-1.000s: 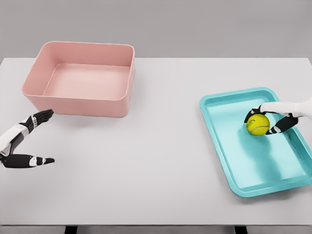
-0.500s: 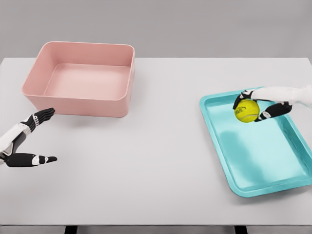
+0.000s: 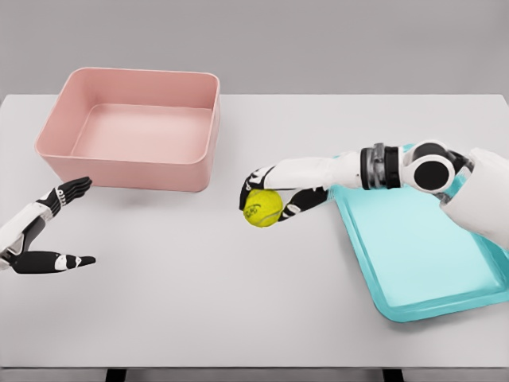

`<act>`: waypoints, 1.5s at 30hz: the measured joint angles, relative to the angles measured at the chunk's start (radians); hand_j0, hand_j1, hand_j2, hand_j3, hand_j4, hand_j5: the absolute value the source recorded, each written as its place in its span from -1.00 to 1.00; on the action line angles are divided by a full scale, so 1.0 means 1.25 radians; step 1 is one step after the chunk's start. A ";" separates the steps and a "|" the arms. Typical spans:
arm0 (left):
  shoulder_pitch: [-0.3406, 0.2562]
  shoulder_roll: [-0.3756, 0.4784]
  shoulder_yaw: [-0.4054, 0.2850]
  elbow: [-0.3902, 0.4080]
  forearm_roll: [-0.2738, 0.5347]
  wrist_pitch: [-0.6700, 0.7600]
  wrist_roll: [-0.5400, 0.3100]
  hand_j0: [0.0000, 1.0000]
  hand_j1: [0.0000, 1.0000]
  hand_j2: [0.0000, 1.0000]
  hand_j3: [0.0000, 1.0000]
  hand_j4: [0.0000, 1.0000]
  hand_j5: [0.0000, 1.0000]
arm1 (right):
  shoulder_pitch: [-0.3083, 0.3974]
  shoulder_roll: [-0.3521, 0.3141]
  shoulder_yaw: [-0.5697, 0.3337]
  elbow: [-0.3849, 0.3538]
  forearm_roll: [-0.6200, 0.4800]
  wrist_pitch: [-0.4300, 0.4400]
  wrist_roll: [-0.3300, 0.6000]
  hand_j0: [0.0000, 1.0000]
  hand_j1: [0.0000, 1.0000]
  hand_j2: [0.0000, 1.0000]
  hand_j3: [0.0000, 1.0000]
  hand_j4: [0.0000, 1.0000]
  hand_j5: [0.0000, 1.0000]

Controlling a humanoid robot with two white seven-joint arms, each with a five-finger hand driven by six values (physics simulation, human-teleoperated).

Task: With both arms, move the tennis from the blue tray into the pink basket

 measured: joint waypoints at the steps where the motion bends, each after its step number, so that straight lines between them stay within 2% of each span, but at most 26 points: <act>1: 0.001 0.000 0.000 0.000 0.000 0.000 0.000 1.00 1.00 1.00 1.00 1.00 1.00 | 0.004 0.021 0.007 -0.002 0.006 0.002 0.000 -0.23 -0.23 -0.23 -0.23 -0.23 -0.23; 6: 0.001 0.000 0.000 -0.001 -0.001 0.000 0.000 1.00 1.00 1.00 1.00 1.00 1.00 | 0.010 0.108 0.020 0.002 0.031 0.023 0.000 -0.19 -0.19 -0.19 -0.19 -0.19 -0.19; 7: 0.001 0.000 0.000 -0.001 -0.001 0.000 0.000 1.00 1.00 1.00 1.00 1.00 1.00 | 0.010 0.120 0.019 0.005 0.036 0.029 0.000 -0.12 -0.12 -0.12 -0.12 -0.12 -0.12; 8: 0.002 0.000 0.000 -0.001 -0.001 0.000 0.000 1.00 1.00 1.00 1.00 1.00 1.00 | 0.010 0.129 0.018 0.009 0.040 0.033 0.000 0.37 0.37 0.37 0.37 0.37 0.37; 13: 0.002 -0.001 0.000 -0.001 -0.002 0.000 0.000 1.00 1.00 1.00 1.00 1.00 1.00 | 0.010 0.146 0.003 0.020 0.069 0.043 0.000 0.97 0.97 0.97 0.97 0.97 0.97; 18: 0.004 -0.004 0.000 -0.002 -0.002 0.000 0.000 1.00 1.00 1.00 1.00 1.00 1.00 | 0.016 0.132 -0.004 0.010 0.077 0.036 0.000 0.99 0.99 0.99 0.99 0.99 0.99; 22: 0.007 -0.007 -0.003 -0.002 -0.010 0.000 0.000 1.00 1.00 1.00 1.00 1.00 1.00 | 0.037 0.075 -0.037 -0.052 0.075 0.033 0.000 1.00 1.00 1.00 1.00 1.00 1.00; 24: 0.007 -0.017 -0.004 -0.002 -0.022 0.000 0.001 1.00 1.00 1.00 1.00 1.00 1.00 | 0.085 0.017 -0.086 -0.090 0.072 0.011 0.000 1.00 1.00 1.00 1.00 1.00 1.00; 26: 0.007 -0.024 -0.008 -0.003 -0.031 0.000 0.001 1.00 1.00 1.00 1.00 1.00 1.00 | 0.152 -0.049 -0.174 -0.117 0.048 -0.026 0.001 1.00 1.00 1.00 1.00 1.00 1.00; 28: 0.000 -0.033 -0.011 -0.003 -0.049 0.000 0.000 1.00 1.00 1.00 1.00 1.00 1.00 | 0.237 -0.118 -0.290 -0.130 -0.007 -0.070 0.000 1.00 1.00 1.00 1.00 1.00 1.00; 30: -0.001 -0.046 -0.010 -0.005 -0.067 0.000 0.000 1.00 1.00 1.00 1.00 1.00 1.00 | 0.367 -0.167 -0.444 -0.131 -0.080 -0.109 0.001 1.00 1.00 1.00 1.00 1.00 1.00; 31: -0.001 -0.049 -0.011 -0.007 -0.073 0.000 0.000 1.00 1.00 1.00 1.00 1.00 1.00 | 0.409 -0.183 -0.525 -0.135 -0.121 -0.121 0.001 1.00 1.00 1.00 1.00 1.00 1.00; 32: -0.004 -0.056 -0.011 -0.008 -0.081 0.000 0.000 1.00 1.00 1.00 1.00 1.00 1.00 | 0.420 -0.199 -0.588 -0.138 -0.154 -0.128 0.000 1.00 1.00 1.00 1.00 1.00 1.00; 34: -0.007 -0.076 -0.011 -0.010 -0.100 0.000 0.000 1.00 1.00 1.00 1.00 1.00 1.00 | 0.447 -0.224 -0.666 -0.144 -0.192 -0.137 0.000 1.00 1.00 1.00 1.00 1.00 1.00; 38: -0.009 -0.116 -0.012 -0.012 -0.138 0.000 0.001 1.00 1.00 1.00 1.00 1.00 1.00 | 0.497 -0.243 -0.727 -0.152 -0.221 -0.146 0.000 1.00 1.00 1.00 1.00 1.00 1.00; 41: -0.010 -0.143 -0.012 -0.012 -0.166 0.000 0.001 1.00 1.00 1.00 1.00 1.00 1.00 | 0.558 -0.246 -0.739 -0.160 -0.226 -0.148 0.000 1.00 1.00 1.00 1.00 1.00 1.00; 45: -0.025 -0.180 -0.014 -0.013 -0.191 0.000 0.001 1.00 1.00 1.00 1.00 1.00 1.00 | 0.587 -0.247 -0.746 -0.167 -0.228 -0.156 0.000 1.00 1.00 1.00 1.00 1.00 1.00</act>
